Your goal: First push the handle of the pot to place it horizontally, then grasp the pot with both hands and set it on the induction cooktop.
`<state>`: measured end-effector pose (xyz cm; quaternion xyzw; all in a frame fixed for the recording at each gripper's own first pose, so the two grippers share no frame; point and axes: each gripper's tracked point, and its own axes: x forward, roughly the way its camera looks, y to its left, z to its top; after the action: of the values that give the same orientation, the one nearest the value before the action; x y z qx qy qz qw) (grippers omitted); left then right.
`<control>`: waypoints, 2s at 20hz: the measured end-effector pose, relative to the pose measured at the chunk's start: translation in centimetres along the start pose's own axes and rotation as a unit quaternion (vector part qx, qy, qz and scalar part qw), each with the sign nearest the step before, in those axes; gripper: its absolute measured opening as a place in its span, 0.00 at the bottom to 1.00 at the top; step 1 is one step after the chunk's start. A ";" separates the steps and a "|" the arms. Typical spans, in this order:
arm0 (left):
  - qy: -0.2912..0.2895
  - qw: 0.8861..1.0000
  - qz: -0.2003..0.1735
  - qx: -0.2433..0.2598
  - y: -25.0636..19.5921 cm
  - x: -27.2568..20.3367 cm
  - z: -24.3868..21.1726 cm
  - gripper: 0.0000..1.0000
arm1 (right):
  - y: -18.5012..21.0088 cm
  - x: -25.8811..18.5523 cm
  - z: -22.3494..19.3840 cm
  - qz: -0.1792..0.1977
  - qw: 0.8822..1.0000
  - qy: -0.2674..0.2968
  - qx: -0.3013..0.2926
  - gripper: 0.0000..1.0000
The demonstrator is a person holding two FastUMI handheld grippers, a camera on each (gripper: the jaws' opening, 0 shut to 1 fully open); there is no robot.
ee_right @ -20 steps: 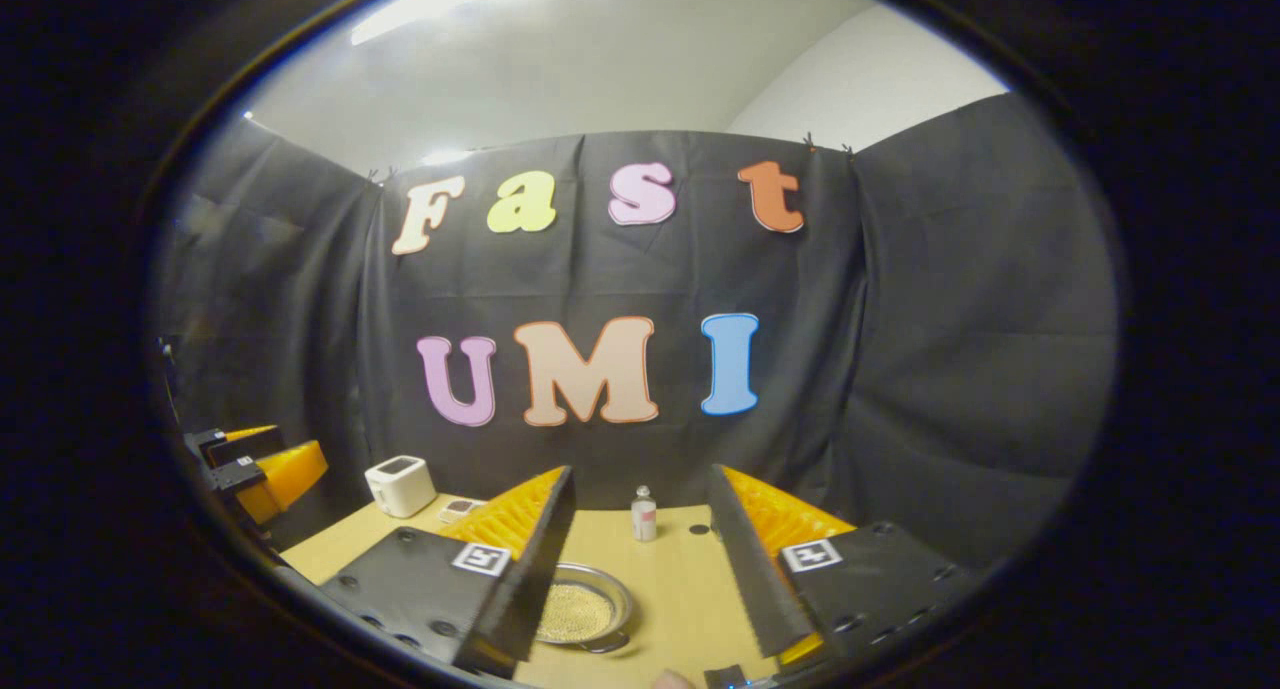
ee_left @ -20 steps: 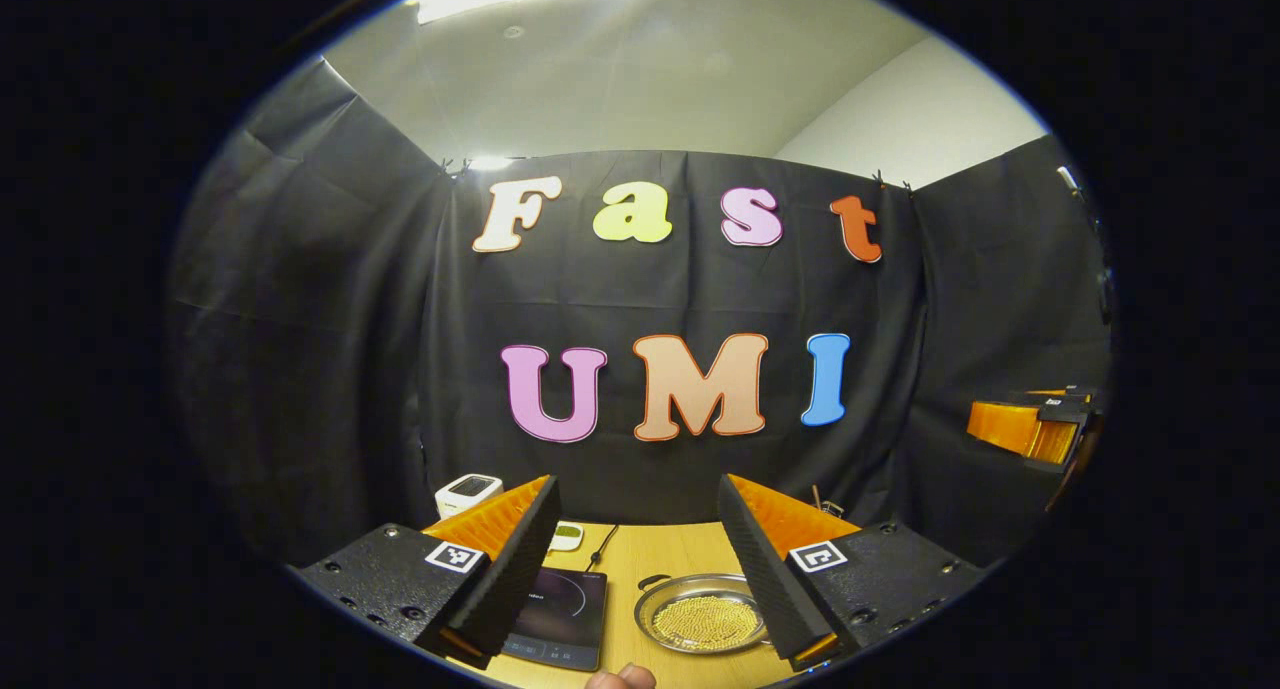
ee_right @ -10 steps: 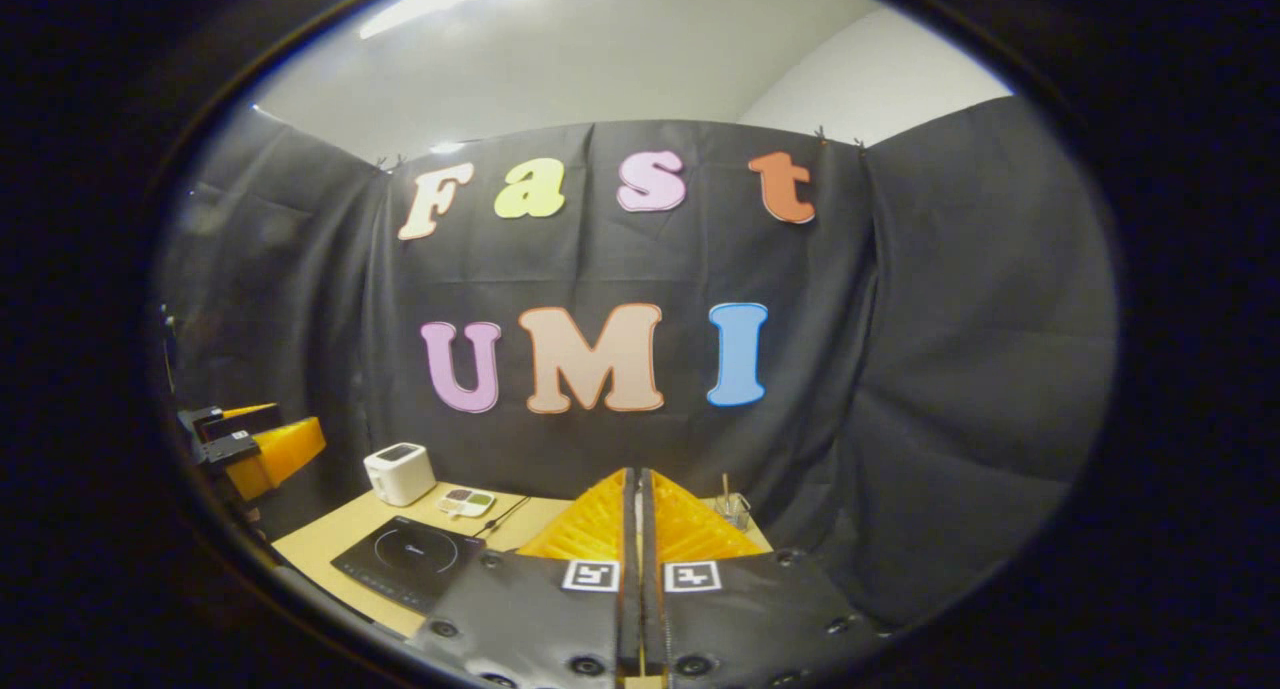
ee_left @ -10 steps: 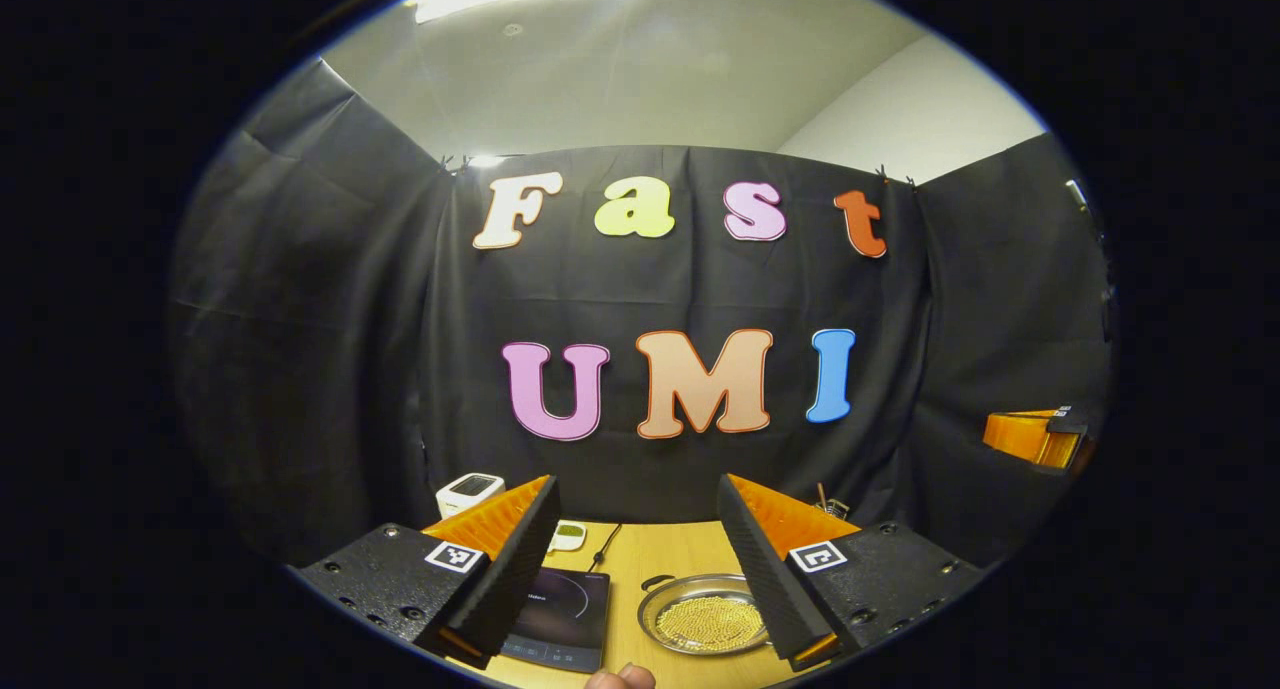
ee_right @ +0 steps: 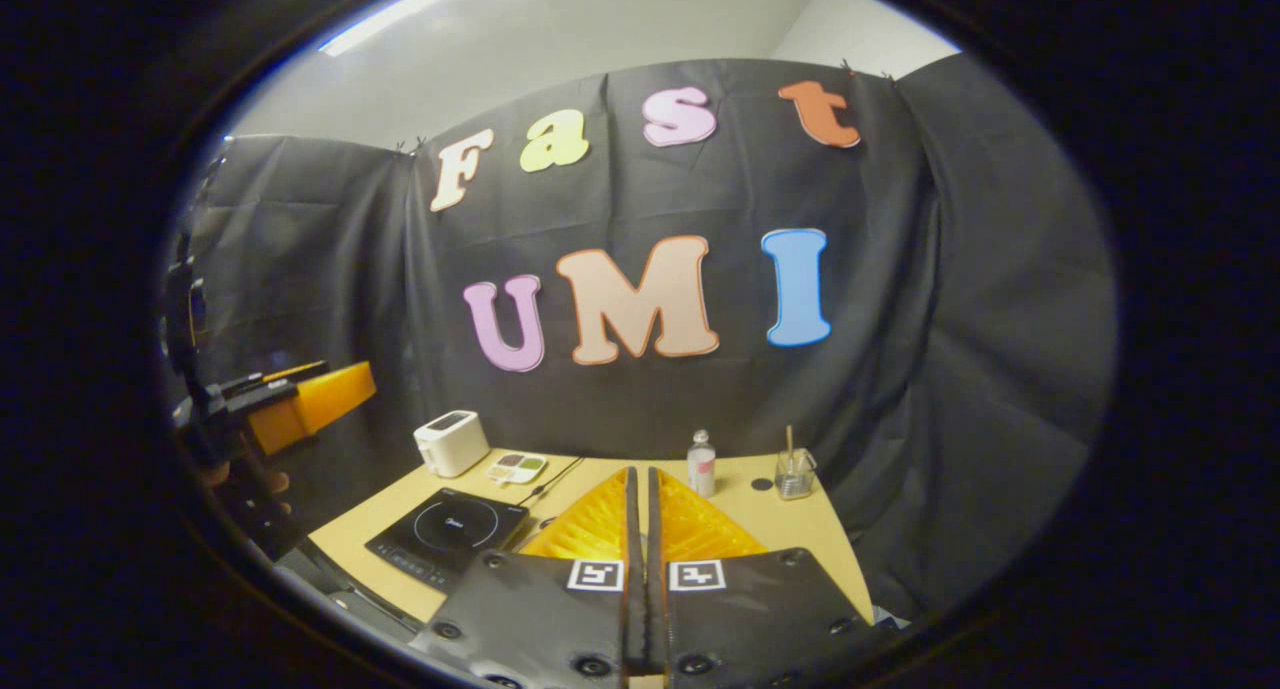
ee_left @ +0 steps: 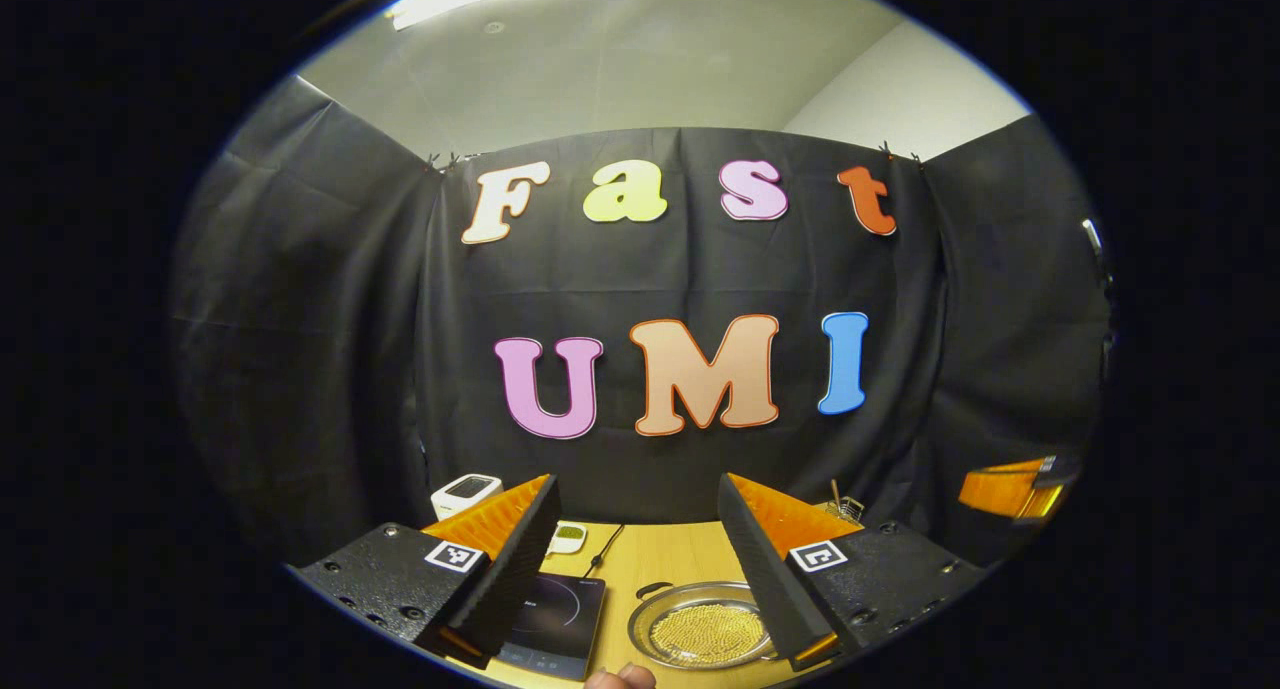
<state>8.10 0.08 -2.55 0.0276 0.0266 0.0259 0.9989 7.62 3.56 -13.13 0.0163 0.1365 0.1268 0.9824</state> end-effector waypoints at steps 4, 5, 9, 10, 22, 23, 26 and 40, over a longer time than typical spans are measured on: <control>0.026 0.999 0.014 0.016 -1.3 1.4 -0.9 0.95 | -1.2 2.4 -4.4 0.036 0.997 0.046 0.040 0.02; 0.029 0.999 0.021 0.019 -1.3 1.7 -1.1 0.95 | -1.4 2.8 -5.8 0.045 0.996 0.060 0.049 0.02; 0.044 0.998 0.042 0.029 -0.6 2.4 -2.4 0.97 | -2.4 4.4 -11.2 0.062 0.988 0.123 0.064 0.00; 0.048 0.998 0.044 0.028 -0.3 2.9 -2.7 0.99 | -2.4 4.7 -12.1 0.065 0.987 0.133 0.068 0.02; 0.125 0.991 -0.030 -0.030 4.9 11.8 -11.9 0.98 | 3.2 6.6 -26.5 0.051 0.937 0.335 0.084 0.02; 0.129 0.990 -0.041 -0.036 5.2 12.8 -12.7 0.98 | 4.0 6.4 -28.0 0.048 0.930 0.355 0.077 0.02; 0.153 0.984 -0.076 -0.054 5.9 15.2 -15.6 0.98 | 5.0 6.1 -31.6 0.027 0.912 0.405 0.058 0.03; 0.228 0.963 -0.126 -0.064 8.4 18.2 -23.1 0.97 | 6.1 5.8 -37.3 -0.029 0.859 0.509 0.048 0.00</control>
<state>24.59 10.66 -26.08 -0.0464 0.2552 -0.0928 0.9613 1.36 10.88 -50.17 -0.0076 0.6237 0.0819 0.7774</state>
